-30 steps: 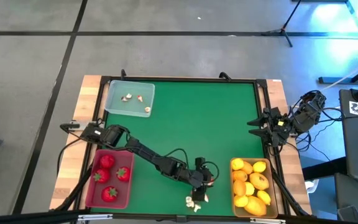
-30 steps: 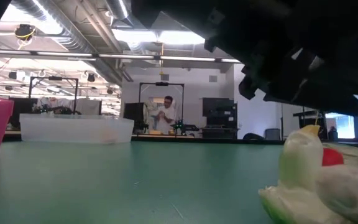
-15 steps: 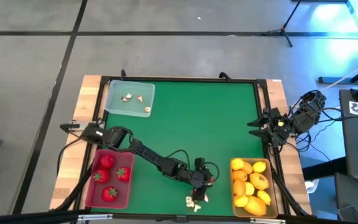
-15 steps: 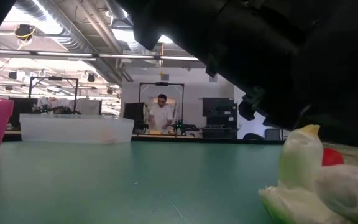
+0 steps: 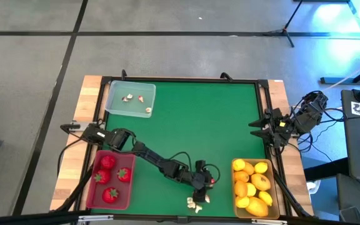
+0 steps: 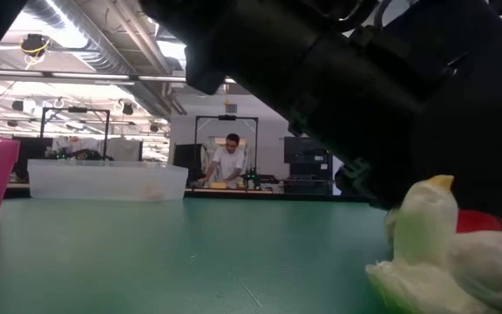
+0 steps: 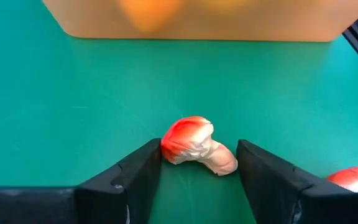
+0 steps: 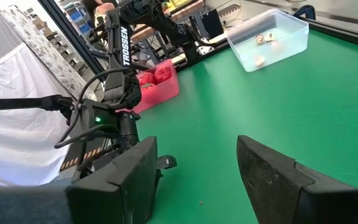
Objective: Sort produce into baskets
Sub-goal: Put the red mushroom into the white bin
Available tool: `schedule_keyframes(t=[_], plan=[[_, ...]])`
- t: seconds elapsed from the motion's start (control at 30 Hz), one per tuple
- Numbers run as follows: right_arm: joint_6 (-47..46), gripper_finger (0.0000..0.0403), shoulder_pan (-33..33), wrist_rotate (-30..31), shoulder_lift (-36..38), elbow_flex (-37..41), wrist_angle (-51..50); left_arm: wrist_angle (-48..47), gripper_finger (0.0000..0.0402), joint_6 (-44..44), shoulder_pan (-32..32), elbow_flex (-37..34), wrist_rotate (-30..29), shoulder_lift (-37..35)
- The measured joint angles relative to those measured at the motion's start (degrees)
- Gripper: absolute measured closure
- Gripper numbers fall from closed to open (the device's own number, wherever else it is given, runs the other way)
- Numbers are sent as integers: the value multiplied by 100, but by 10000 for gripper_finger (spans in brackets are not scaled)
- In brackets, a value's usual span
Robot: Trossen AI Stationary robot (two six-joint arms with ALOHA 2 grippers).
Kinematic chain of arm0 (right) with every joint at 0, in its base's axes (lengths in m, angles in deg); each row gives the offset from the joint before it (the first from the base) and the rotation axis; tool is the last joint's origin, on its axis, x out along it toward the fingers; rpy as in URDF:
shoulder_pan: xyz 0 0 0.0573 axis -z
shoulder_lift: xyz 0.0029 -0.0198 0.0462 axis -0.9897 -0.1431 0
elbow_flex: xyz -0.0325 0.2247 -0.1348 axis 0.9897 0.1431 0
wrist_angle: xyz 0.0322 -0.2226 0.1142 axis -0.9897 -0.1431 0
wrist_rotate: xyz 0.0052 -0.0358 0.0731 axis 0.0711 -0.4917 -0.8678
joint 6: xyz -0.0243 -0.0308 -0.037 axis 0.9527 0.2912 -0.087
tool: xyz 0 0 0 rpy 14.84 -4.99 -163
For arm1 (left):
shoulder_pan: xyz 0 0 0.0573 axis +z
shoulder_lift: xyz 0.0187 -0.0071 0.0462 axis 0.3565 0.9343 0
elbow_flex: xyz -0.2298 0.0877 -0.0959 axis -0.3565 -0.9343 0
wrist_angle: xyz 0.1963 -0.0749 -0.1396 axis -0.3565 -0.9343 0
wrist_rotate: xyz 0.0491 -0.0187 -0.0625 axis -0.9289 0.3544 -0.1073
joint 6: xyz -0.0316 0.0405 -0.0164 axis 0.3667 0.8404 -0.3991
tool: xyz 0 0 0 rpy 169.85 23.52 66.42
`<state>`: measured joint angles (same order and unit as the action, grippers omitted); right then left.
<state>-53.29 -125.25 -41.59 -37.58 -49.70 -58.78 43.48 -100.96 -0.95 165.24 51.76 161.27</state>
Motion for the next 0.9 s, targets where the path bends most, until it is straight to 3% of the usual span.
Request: schedule_keyframes(t=[0.33, 0.67, 0.9], plan=[[0, 182, 1, 0, 2, 0, 0, -17, 263, -23, 23, 0, -30, 0], [0, 182, -1, 0, 1, 0, -2, -107, 289, 231, 31, -14, -26, -483], [0, 182, -1, -2, -1, 0, -1, -1245, 290, 552, 123, -14, -98, -1106]])
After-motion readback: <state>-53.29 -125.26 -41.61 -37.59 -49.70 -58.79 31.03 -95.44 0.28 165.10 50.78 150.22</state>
